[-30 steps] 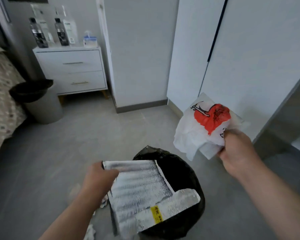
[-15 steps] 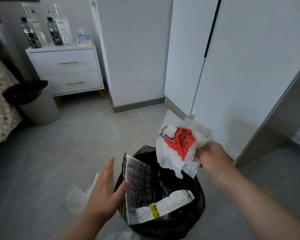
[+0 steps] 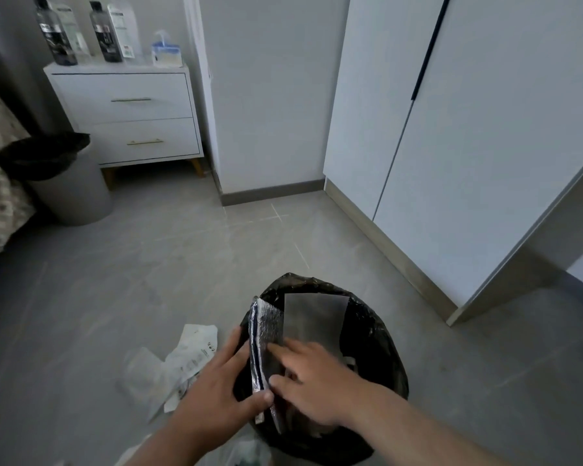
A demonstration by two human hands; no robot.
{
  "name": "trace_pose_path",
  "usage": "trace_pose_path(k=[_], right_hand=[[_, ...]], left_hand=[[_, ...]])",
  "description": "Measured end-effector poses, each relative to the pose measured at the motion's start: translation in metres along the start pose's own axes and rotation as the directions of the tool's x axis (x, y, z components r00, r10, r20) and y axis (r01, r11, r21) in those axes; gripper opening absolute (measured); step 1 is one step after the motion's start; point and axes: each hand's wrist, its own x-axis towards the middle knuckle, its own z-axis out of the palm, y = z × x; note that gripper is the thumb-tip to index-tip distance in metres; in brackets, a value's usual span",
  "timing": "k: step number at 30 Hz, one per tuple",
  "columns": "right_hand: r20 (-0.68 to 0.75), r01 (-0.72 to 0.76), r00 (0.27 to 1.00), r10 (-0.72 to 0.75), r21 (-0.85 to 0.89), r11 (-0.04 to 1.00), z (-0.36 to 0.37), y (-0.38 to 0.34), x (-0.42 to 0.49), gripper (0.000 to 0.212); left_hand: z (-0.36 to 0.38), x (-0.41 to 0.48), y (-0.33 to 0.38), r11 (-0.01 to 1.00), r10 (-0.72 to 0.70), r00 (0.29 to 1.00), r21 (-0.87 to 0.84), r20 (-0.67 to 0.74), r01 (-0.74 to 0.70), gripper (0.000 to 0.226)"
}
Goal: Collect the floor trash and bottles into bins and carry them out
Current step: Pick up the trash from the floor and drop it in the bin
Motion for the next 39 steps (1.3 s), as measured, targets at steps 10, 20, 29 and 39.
trace_pose_path(k=[10,20,29,39], right_hand=[[0.439,-0.281,0.827,0.350,-0.217,0.935,0.048,0.025,0.029,0.074],[0.415,-0.245,0.863,0.289,-0.157,0.957,0.048,0.024,0.038,0.061],[-0.095,0.026,0.995,-0.012,0.152,0.988,-0.040,-0.037,-0.005,0.055],[-0.070,-0.062,0.995,0.075,0.169,0.984,0.002,-0.142,0.016,0.038]], left_hand=[[0.002,-0.008,-0.004,0.995,-0.099,0.995,-0.014,0.025,0.099,0.103],[0.009,-0.006,-0.011,0.994,-0.082,0.996,-0.070,0.028,0.084,0.101],[-0.021,-0.025,0.006,0.986,-0.160,0.986,-0.050,-0.049,0.158,0.101],[-0.083,-0.133,-0.059,0.853,-0.522,0.800,-0.152,-0.296,0.500,0.040]])
